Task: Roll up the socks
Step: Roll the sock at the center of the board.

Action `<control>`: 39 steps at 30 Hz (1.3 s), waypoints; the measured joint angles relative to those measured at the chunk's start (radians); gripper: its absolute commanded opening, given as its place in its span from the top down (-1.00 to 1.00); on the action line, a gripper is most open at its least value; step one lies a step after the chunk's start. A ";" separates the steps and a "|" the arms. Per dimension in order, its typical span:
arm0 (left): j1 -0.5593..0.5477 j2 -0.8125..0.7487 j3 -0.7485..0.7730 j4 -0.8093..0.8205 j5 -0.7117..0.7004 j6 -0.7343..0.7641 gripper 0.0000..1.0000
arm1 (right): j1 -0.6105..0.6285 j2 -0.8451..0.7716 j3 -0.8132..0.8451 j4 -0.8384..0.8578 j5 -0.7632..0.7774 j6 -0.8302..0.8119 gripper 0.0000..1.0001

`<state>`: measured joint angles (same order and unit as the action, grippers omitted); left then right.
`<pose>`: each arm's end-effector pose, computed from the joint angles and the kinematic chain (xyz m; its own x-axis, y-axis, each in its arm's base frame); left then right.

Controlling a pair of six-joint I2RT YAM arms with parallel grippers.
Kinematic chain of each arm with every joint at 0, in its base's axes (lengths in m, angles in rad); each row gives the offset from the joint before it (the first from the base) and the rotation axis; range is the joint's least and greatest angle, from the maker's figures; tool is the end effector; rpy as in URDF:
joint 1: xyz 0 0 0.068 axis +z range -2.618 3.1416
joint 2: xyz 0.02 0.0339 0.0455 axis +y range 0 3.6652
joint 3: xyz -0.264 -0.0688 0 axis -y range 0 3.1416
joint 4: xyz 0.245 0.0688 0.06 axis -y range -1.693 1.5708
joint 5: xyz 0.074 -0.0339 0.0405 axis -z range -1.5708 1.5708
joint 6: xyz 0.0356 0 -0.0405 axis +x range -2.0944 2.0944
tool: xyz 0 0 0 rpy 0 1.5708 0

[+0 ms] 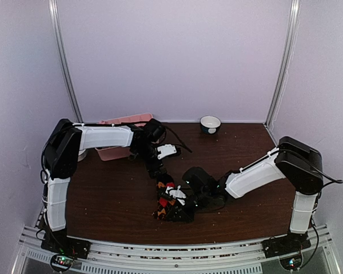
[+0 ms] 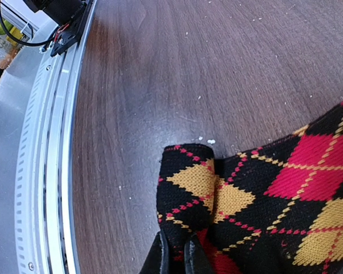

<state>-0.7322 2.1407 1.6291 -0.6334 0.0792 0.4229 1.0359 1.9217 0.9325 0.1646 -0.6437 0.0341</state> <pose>0.3333 -0.3034 0.1684 -0.3342 0.8505 -0.4062 0.9078 0.4063 0.1038 0.1677 0.3249 0.1144 -0.4046 -0.6294 -0.6634 -0.8826 0.0787 0.4636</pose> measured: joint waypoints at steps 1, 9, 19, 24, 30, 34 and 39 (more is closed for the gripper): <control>0.002 -0.017 0.004 -0.006 -0.001 -0.003 -0.96 | -0.001 0.003 0.004 -0.002 -0.004 0.003 1.00; 0.110 -0.110 0.193 -0.145 0.103 -0.060 -0.96 | -0.037 0.032 0.034 -0.020 -0.057 0.051 1.00; 0.196 -0.238 0.154 -0.181 0.163 -0.052 -0.96 | -0.075 0.062 0.054 -0.029 -0.146 0.104 1.00; 0.232 -0.232 0.195 -0.224 0.272 -0.089 -0.96 | -0.091 0.075 0.059 -0.030 -0.194 0.133 1.00; 0.267 -0.297 0.063 -0.201 0.396 0.029 -0.96 | -0.115 0.089 0.065 -0.036 -0.245 0.175 1.00; 0.148 -0.472 -0.245 -0.178 0.432 0.159 -0.87 | -0.144 0.113 0.075 -0.042 -0.303 0.210 1.00; -0.042 -0.506 -0.414 -0.159 0.464 0.264 -0.55 | -0.170 0.143 0.098 -0.057 -0.365 0.252 1.00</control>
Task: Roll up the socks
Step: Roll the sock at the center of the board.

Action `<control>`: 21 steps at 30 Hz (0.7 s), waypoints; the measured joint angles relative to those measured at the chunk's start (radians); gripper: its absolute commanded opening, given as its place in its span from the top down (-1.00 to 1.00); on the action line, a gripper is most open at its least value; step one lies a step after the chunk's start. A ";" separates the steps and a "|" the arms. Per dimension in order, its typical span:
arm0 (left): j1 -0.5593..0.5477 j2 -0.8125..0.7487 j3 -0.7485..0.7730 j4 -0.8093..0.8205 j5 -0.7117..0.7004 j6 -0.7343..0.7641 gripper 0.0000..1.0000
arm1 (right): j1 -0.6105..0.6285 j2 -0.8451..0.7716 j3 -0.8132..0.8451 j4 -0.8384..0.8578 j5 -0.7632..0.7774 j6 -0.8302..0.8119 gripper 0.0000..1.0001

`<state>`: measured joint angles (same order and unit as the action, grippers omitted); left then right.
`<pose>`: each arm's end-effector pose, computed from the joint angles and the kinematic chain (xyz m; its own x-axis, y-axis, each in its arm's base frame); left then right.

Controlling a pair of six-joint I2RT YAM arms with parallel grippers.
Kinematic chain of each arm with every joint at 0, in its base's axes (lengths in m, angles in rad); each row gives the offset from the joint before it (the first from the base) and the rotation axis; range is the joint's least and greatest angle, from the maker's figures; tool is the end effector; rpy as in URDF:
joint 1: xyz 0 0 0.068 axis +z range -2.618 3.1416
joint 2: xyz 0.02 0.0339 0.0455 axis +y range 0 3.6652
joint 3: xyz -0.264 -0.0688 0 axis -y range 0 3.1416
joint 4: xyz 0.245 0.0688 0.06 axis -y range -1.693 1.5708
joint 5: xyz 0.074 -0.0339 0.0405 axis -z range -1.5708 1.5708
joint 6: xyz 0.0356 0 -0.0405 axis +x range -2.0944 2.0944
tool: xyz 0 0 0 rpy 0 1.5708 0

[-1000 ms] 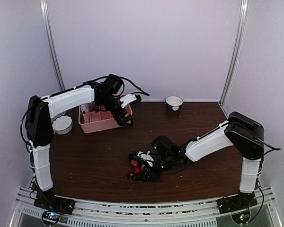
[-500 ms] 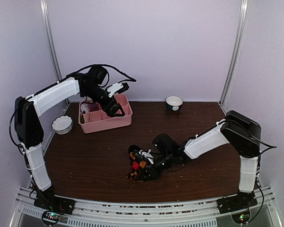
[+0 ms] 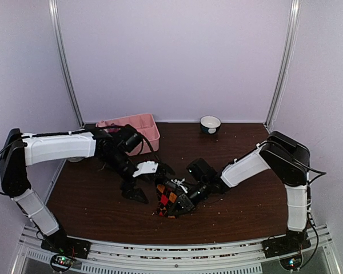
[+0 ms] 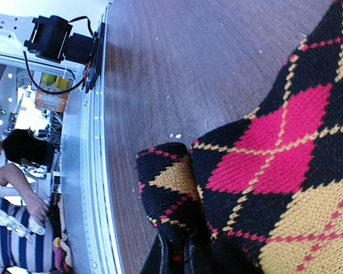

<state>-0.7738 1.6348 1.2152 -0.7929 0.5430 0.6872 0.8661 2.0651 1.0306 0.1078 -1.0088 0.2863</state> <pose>0.2173 -0.2380 0.2341 -0.0560 0.8141 -0.5781 0.9876 -0.0397 -0.1516 0.2218 0.3074 0.0916 -0.7045 -0.5962 -0.3849 -0.5589 0.1318 0.8187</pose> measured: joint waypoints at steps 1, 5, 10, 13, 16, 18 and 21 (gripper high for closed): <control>-0.022 0.005 -0.023 0.007 0.003 0.008 -0.48 | -0.004 0.005 0.007 -0.009 -0.010 0.009 1.00; -0.083 0.033 -0.079 0.065 -0.005 0.012 -0.28 | -0.011 0.021 0.028 -0.032 -0.034 0.035 1.00; -0.155 0.066 -0.117 0.190 -0.059 -0.021 -0.12 | -0.015 0.029 0.033 -0.031 -0.046 0.090 1.00; -0.186 0.102 -0.117 0.250 -0.089 -0.043 0.04 | -0.016 0.032 0.033 -0.023 -0.051 0.127 1.00; -0.202 0.146 -0.110 0.278 -0.117 -0.054 0.27 | -0.018 0.035 0.032 -0.014 -0.057 0.156 1.00; -0.206 0.182 -0.096 0.288 -0.140 -0.058 0.38 | -0.019 0.037 0.031 -0.006 -0.059 0.173 1.00; -0.207 0.228 -0.082 0.293 -0.164 -0.065 0.41 | -0.019 0.037 0.028 0.010 -0.060 0.194 1.00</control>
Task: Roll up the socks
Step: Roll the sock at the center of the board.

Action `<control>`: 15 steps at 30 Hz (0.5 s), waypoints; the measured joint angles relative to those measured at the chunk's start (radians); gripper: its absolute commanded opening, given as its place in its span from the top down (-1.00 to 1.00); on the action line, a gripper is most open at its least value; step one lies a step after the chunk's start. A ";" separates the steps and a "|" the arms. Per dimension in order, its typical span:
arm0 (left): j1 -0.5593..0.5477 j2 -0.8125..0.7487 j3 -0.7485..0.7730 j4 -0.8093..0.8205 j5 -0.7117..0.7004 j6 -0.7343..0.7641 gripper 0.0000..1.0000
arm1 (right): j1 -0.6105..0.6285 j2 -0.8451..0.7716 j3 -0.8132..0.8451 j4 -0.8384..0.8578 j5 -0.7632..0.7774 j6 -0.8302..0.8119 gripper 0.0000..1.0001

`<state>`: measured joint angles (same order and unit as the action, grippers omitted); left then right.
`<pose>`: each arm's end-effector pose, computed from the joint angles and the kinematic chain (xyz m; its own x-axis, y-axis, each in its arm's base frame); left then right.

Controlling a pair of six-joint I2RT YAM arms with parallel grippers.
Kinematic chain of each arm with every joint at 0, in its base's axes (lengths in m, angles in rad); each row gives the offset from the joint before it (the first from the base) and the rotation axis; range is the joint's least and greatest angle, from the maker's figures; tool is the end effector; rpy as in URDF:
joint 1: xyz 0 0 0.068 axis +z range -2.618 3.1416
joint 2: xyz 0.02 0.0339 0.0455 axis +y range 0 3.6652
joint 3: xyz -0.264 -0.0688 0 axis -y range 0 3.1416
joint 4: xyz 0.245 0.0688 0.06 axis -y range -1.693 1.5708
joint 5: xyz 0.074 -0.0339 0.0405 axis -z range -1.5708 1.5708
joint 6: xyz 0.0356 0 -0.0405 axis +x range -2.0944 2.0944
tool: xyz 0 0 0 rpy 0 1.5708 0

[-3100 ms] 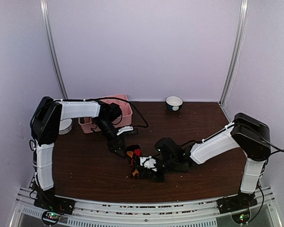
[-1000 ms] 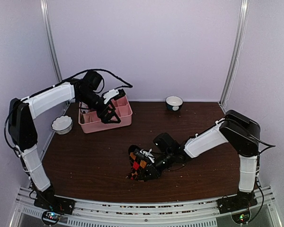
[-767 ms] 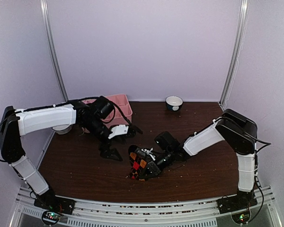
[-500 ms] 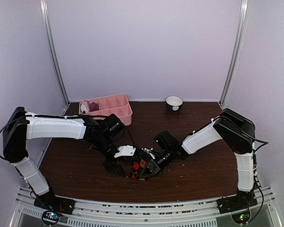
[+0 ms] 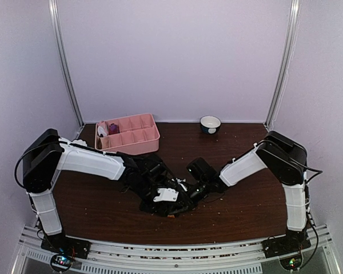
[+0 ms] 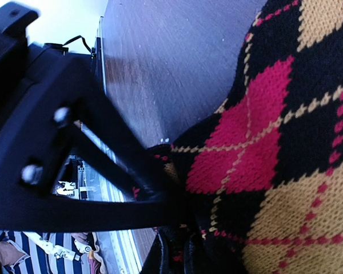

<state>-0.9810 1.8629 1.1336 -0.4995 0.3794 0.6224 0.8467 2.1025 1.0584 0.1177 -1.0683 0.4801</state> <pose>0.1863 -0.3020 0.1469 0.0646 0.8771 -0.4759 0.9888 -0.1205 -0.0880 0.2308 0.3080 0.0866 -0.7974 -0.5660 -0.2092 -0.3847 0.2098 0.8989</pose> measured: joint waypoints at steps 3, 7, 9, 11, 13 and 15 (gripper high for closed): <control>0.000 0.019 0.008 0.004 -0.021 -0.009 0.53 | 0.000 0.000 -0.006 0.014 0.000 0.012 1.00; -0.001 0.032 0.023 -0.010 -0.033 -0.024 1.00 | -0.001 -0.001 -0.023 0.041 -0.001 0.025 1.00; 0.001 0.036 0.037 -0.029 -0.032 -0.031 1.00 | -0.001 -0.007 -0.034 0.057 0.005 0.025 0.98; 0.007 0.047 0.050 -0.041 -0.023 -0.034 1.00 | -0.001 -0.018 -0.045 0.064 0.022 0.023 0.94; 0.018 0.064 0.072 -0.056 -0.003 -0.039 1.00 | 0.000 -0.033 -0.058 0.070 0.046 0.019 0.87; 0.032 0.084 0.095 -0.071 0.027 -0.036 1.00 | -0.002 -0.047 -0.071 0.078 0.072 0.019 0.73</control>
<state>-0.9493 1.9465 1.2289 -0.5705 0.4065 0.5865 0.8452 2.0552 0.9874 0.1955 -0.9966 0.4992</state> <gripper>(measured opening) 0.075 0.068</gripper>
